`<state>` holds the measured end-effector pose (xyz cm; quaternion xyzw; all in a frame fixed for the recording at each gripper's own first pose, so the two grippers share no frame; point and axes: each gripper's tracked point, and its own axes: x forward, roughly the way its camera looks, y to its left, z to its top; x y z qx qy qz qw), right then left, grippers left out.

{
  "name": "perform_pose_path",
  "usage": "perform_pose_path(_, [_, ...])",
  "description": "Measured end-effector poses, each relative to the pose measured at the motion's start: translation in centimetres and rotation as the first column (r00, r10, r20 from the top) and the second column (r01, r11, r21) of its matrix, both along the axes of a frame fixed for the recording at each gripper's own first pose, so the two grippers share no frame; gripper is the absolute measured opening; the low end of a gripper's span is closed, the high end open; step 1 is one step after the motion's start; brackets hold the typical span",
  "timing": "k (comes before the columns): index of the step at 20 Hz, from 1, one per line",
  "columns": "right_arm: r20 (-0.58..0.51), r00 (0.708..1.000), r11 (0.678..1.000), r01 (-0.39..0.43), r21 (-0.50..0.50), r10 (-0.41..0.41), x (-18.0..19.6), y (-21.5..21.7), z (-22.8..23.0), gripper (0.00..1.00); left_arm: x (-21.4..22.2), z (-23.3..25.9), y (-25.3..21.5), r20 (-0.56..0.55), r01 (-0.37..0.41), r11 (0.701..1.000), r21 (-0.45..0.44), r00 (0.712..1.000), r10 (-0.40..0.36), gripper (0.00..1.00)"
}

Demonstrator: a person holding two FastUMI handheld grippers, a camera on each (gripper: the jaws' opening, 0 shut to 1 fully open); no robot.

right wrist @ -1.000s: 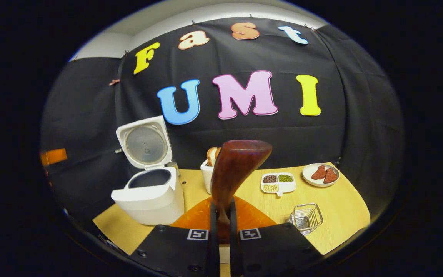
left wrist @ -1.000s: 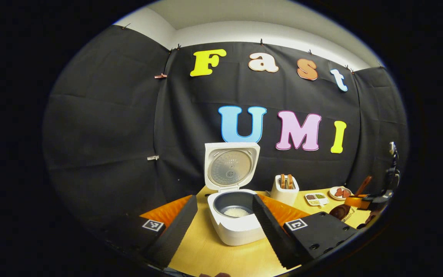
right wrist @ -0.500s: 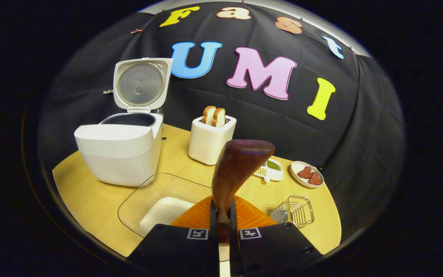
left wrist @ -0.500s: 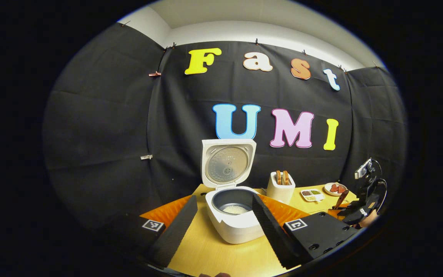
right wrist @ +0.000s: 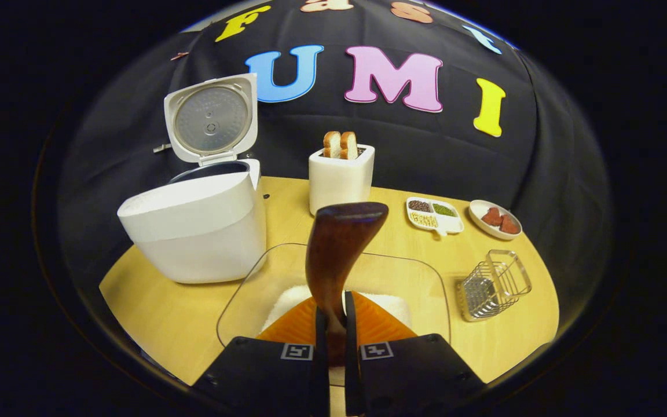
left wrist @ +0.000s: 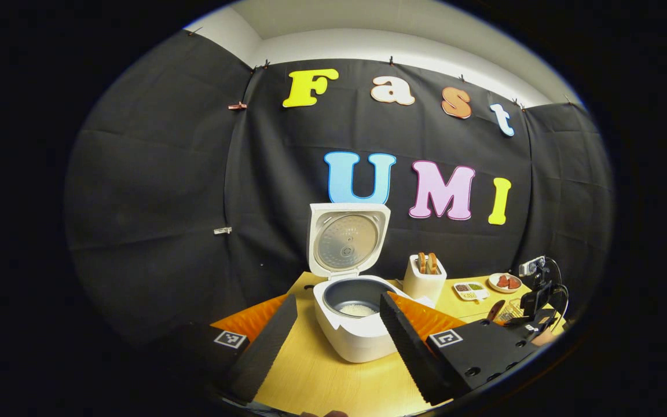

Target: Close the left gripper, press the button to open the rice cooker; take a wooden spoon from the chopstick holder with the right hand, scoop a spoonful of rice and pour it into the rice cooker, then put the wooden spoon back into the chopstick holder.

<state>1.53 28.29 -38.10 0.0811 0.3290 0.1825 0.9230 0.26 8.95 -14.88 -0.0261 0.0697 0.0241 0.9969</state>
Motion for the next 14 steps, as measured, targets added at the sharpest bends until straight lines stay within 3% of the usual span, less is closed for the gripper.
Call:
perform_pose_path(4, [-0.090, 0.995, 0.988, 0.062, 0.140, -0.050, 0.5, 0.9, -0.3, 0.15, 0.1, 0.1, -0.1, 0.000, 0.001, 1.000, -0.011, 1.000, -0.001, 0.99])
perform_pose_path(8, [-0.220, 0.967, 0.933, 0.191, 0.306, -0.126, 1.4, -1.2, -1.4, 0.14, 0.4, 0.2, -0.5, -0.001, 0.008, 1.000, 0.000, 1.000, -0.008, 0.99])
perform_pose_path(14, [-0.263, 0.952, 0.891, 0.251, 0.379, -0.156, 1.4, -4.1, -1.6, 0.15, 1.1, 0.4, -0.9, 0.003, 0.021, 1.000, 0.005, 1.000, -0.021, 0.99])
